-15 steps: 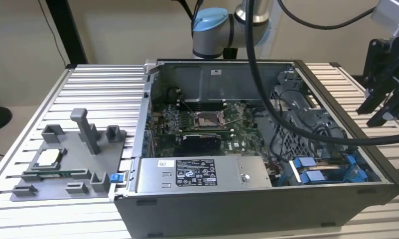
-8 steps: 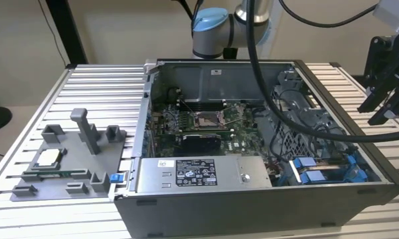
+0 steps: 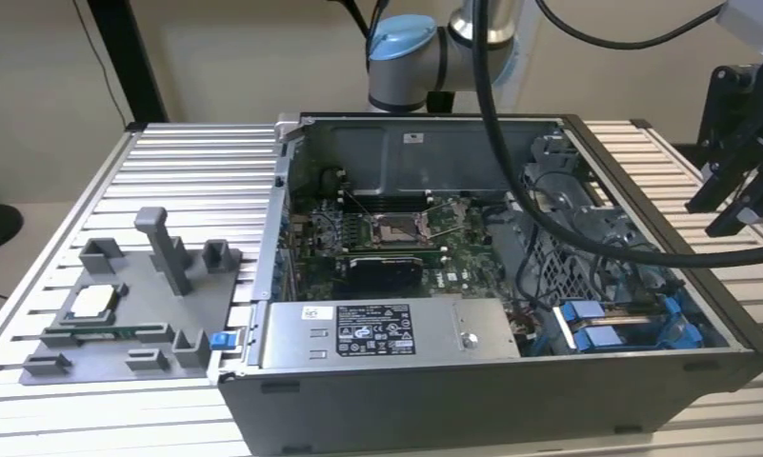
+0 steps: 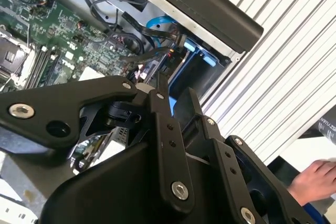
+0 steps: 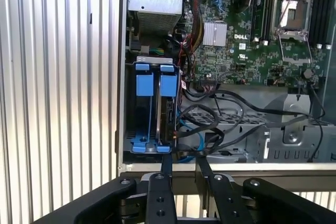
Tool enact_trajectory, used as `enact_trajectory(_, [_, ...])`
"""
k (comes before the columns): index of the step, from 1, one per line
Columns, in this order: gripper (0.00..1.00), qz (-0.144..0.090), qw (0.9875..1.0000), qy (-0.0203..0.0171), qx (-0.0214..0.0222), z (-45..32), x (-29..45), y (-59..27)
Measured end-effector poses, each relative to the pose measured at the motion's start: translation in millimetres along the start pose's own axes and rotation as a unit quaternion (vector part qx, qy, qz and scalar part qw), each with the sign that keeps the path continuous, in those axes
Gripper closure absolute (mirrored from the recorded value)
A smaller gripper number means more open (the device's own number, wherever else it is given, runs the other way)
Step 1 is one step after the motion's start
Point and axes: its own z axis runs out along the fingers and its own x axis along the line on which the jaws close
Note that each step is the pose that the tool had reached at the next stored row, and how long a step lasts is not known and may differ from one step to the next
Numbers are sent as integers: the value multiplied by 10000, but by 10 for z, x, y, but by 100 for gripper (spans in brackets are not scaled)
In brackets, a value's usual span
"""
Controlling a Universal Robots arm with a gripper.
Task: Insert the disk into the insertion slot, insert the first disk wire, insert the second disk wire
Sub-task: 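Insert the second disk wire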
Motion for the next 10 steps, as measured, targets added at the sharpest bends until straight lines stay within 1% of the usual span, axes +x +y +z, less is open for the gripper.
enact_trajectory(6, [0, 0, 10000, 0, 0, -13, -2, -1])
enact_trajectory(10, [0, 0, 10000, 9, 0, -21, -3, -1])
